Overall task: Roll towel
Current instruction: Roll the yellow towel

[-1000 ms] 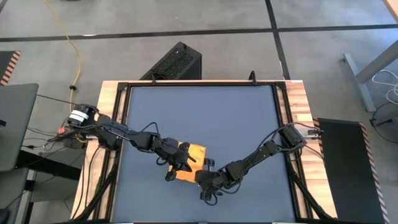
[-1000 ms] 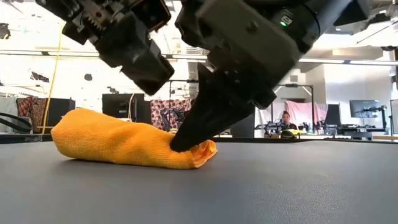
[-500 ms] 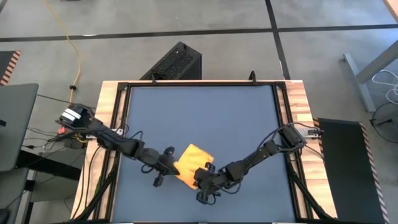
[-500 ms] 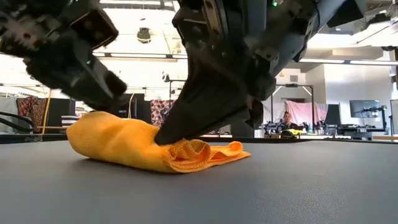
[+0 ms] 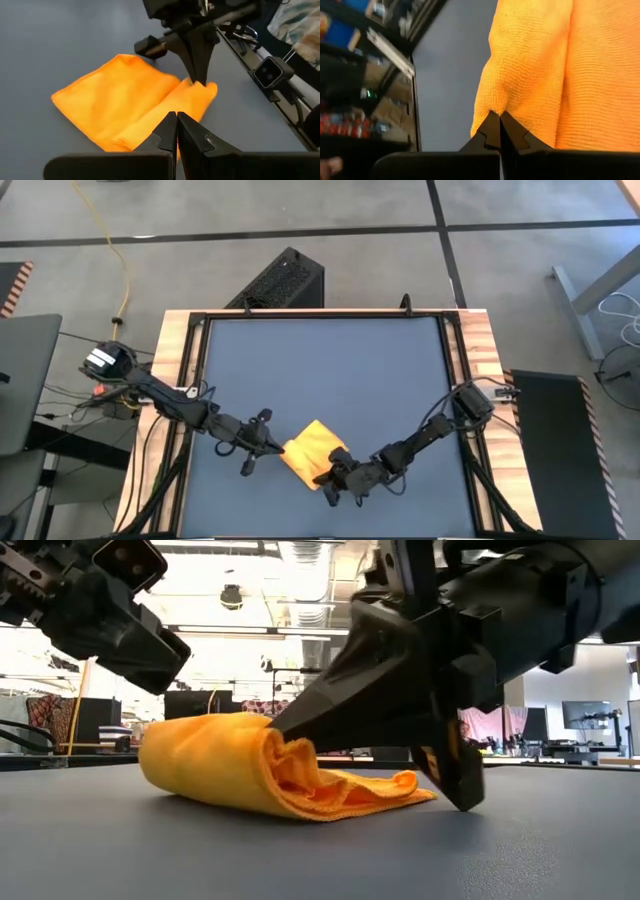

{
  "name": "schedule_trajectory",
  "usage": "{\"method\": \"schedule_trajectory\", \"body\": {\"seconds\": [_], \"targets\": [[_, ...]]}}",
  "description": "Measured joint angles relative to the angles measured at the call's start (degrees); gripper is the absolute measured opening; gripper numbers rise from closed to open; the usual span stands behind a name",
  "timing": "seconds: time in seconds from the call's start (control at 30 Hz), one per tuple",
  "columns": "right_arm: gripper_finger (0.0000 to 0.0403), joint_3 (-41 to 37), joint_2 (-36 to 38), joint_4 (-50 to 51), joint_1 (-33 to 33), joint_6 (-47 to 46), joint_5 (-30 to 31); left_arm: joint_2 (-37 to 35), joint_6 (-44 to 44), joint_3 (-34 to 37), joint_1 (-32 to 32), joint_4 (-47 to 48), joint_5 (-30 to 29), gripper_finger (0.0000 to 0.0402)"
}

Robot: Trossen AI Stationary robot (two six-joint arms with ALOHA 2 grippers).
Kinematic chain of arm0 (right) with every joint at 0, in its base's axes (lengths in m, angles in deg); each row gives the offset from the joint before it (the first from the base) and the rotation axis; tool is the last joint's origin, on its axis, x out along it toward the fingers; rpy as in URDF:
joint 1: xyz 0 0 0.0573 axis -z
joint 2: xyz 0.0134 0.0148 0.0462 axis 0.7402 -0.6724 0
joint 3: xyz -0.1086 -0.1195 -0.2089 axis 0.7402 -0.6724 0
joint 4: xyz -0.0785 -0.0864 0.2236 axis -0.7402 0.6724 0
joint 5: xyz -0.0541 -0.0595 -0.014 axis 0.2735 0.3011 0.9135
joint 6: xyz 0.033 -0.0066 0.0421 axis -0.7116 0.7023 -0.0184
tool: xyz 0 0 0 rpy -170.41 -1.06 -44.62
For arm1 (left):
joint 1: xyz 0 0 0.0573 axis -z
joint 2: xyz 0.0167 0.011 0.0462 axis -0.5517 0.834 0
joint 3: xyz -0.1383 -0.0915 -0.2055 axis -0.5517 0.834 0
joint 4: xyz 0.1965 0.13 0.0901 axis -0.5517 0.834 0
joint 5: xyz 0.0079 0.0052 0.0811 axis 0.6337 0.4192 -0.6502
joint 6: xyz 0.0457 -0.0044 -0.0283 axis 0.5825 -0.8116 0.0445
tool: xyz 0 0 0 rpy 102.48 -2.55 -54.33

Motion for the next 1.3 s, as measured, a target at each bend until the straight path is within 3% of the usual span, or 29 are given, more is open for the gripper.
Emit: {"method": "schedule_trajectory", "body": {"seconds": [0.53,0.77,0.83,1.0,1.13,1.3], "targets": [[0.0011,-1.1,0.2,4.6,-1.5,-19.9,5.7,0.9,6.5,0.0,0.0,-0.6,1.0,0.0000],[0.0011,-1.2,0.1,6.3,-2.0,-23.2,6.2,1.0,10.8,-2.2,0.0,2.6,-2.6,0.0000],[0.0011,-1.2,0.1,7.3,-2.4,-24.7,7.4,2.5,12.3,-3.5,-0.4,3.0,-3.7,0.0000],[0.0011,-1.2,0.1,9.3,-3.0,-28.3,9.1,11.2,14.2,-8.7,-2.2,3.1,1.7,0.0000],[0.0011,-1.2,0.1,10.0,-3.1,-30.6,9.8,16.4,16.2,-13.7,-3.4,3.1,2.2,0.0000],[0.0011,-1.3,0.1,10.6,-3.2,-33.9,10.9,18.9,19.8,-19.0,-5.4,11.4,2.7,0.0000]]}}
